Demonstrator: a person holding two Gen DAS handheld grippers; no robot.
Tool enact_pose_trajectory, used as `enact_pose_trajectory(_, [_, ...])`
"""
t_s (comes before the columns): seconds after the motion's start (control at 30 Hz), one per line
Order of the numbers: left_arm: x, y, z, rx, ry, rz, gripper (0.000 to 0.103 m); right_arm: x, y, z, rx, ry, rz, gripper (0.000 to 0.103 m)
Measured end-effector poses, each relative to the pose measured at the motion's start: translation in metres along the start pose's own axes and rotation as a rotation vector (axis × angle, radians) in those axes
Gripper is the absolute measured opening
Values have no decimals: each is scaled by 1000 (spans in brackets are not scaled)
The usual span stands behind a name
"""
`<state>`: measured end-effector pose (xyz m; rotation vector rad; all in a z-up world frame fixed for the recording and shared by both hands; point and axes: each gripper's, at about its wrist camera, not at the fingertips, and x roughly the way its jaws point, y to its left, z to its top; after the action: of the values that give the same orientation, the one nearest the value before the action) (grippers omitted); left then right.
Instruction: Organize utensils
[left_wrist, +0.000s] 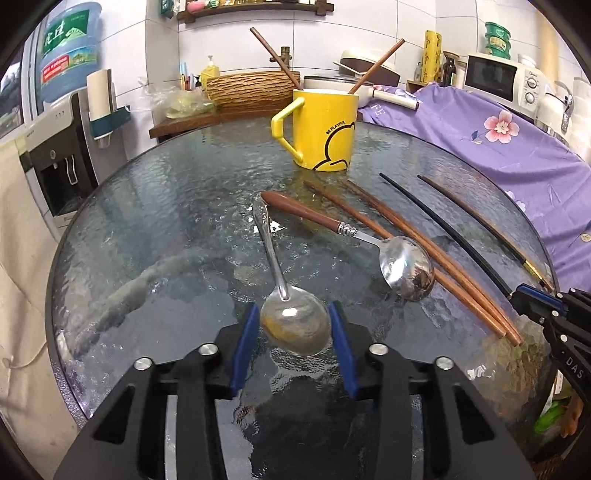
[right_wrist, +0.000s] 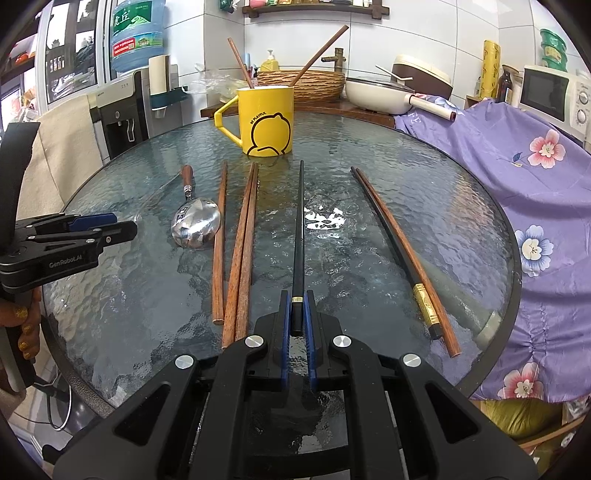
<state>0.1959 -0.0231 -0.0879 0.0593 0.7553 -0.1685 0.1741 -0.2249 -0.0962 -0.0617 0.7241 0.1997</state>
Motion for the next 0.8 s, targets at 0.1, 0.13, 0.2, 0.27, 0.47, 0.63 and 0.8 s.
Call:
enact_pose_trajectory(0.1, [-1, 2, 0, -11, -2, -16, 37, 0, 0, 0, 0, -1, 0, 8])
enact_pose_trajectory(0.13, [-1, 3, 0, -14, -3, -21, 37, 0, 0, 0, -1, -1, -1, 8])
enact_pose_trajectory(0.2, [-3, 5, -1, -24, -8, -28, 37, 0, 0, 0, 1, -2, -1, 8])
enact_pose_trajectory(0.27, [-5, 7, -1, -22, -18, -25, 37, 0, 0, 1, 0, -4, 0, 8])
enact_pose_trajectory(0.47, [-17, 9, 4, -20, -53, -24, 37, -7, 0, 5, -16, -33, -7, 8])
enact_pose_trajectory(0.63, [-29, 12, 13, -23, -101, -22, 37, -18, -4, 11, -14, -67, -16, 7])
enact_pose_trajectory(0.8, [-37, 14, 21, -26, -141, -27, 37, -21, -5, 18, -19, -75, -19, 7])
